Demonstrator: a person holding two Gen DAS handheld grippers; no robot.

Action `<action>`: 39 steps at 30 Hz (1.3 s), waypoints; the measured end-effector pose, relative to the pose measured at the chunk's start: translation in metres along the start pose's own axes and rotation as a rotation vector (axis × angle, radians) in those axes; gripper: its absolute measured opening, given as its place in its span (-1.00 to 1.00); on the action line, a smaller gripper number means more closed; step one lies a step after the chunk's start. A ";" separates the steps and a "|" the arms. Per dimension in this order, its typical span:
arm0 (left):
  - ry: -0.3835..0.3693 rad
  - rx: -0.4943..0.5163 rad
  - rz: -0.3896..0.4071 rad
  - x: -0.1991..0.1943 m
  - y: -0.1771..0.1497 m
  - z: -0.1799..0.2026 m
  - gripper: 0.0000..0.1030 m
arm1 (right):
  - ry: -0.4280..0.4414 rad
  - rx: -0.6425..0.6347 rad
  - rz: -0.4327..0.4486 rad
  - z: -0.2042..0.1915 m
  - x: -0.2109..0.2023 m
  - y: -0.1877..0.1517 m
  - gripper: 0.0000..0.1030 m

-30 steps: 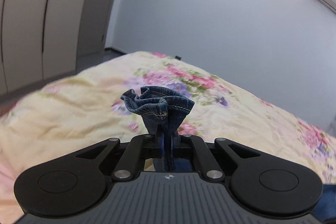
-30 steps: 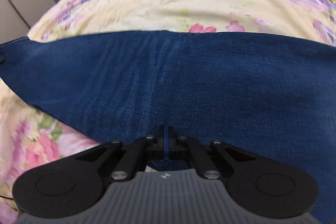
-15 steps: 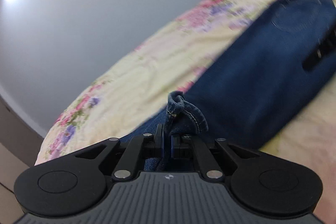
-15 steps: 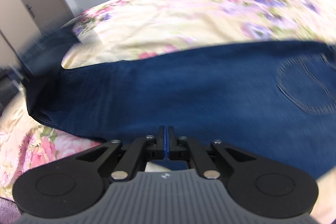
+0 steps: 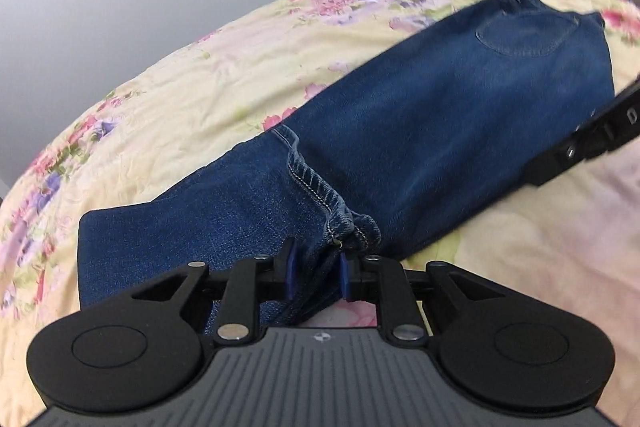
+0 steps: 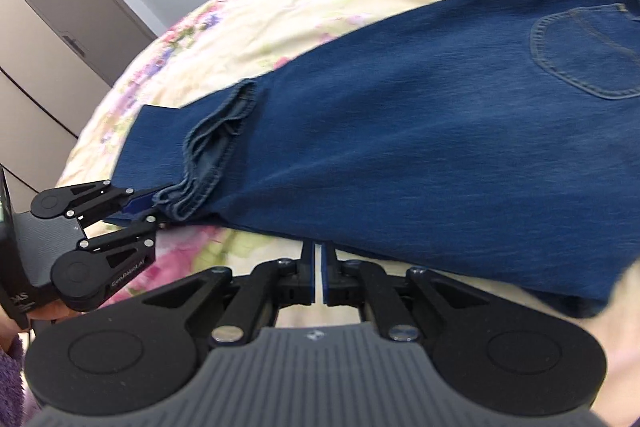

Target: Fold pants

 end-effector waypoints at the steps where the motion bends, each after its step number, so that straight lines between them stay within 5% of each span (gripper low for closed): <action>1: -0.001 -0.002 0.006 -0.002 0.000 0.000 -0.59 | 0.031 0.005 0.002 -0.005 0.001 0.001 -1.00; 2: 0.001 0.002 0.017 -0.004 0.000 0.000 -0.59 | 0.066 0.015 0.002 -0.011 0.002 0.003 -0.99; 6: 0.028 0.039 0.037 -0.008 0.000 0.002 -0.58 | 0.163 0.068 0.002 -0.027 0.011 0.014 -0.40; 9: 0.059 0.106 0.019 -0.005 -0.002 0.008 -0.58 | 0.219 0.111 -0.021 -0.040 0.023 0.024 -0.38; 15: 0.009 0.048 0.009 -0.002 -0.004 0.000 -0.75 | 0.317 0.225 -0.065 -0.066 0.054 0.042 -0.12; 27: -0.072 -0.022 0.025 -0.002 -0.005 -0.014 -0.79 | 0.425 0.396 -0.139 -0.077 0.094 0.041 -0.10; 29: -0.073 -0.023 0.029 -0.003 -0.005 -0.015 -0.79 | 0.433 0.413 -0.128 -0.076 0.095 0.043 -0.17; 32: -0.074 -0.025 0.018 -0.004 -0.004 -0.017 -0.76 | 0.428 0.439 -0.107 -0.072 0.090 0.047 -0.56; 33: -0.076 -0.028 0.021 -0.007 -0.003 -0.018 -0.73 | 0.427 0.437 -0.097 -0.072 0.088 0.050 -0.76; 39: -0.097 -0.104 0.074 -0.048 -0.004 -0.047 -0.17 | 0.277 0.210 -0.031 -0.110 0.057 0.080 -0.83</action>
Point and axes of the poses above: each gripper's, at about its wrist camera, not at the fingertips, and x roughly the way its jaws point, z to its right, y to its top, the point moved 8 cm from there along x, roughly the way its jaws point, and after that the axes turned 11 degrees about -z, right-handed, at the moved point
